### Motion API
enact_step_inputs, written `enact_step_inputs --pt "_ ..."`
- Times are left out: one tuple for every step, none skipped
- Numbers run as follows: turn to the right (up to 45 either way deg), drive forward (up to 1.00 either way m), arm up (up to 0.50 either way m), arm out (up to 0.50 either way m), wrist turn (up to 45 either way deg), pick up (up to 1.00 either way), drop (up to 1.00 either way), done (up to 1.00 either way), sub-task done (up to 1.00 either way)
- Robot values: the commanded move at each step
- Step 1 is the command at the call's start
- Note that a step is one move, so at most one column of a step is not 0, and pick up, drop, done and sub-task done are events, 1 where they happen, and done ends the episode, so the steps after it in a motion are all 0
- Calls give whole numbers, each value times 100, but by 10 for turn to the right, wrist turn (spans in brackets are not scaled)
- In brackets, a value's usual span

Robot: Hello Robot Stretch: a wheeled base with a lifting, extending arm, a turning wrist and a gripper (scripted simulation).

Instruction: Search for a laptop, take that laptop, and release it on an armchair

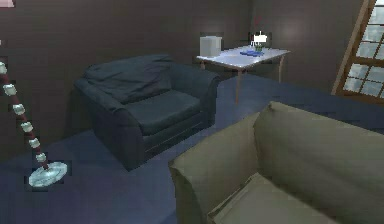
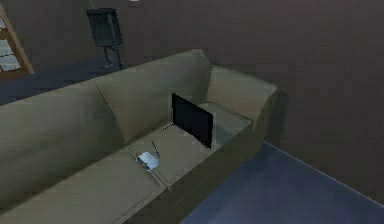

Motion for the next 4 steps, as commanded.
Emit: enact_step_inputs --pt "0 0 0 48 0 0 0 0 0" --pt "0 0 0 0 450 0 0 0 0" --pt "0 0 0 0 450 0 0 0 0" --pt "0 0 0 0 450 0 0 0 0"
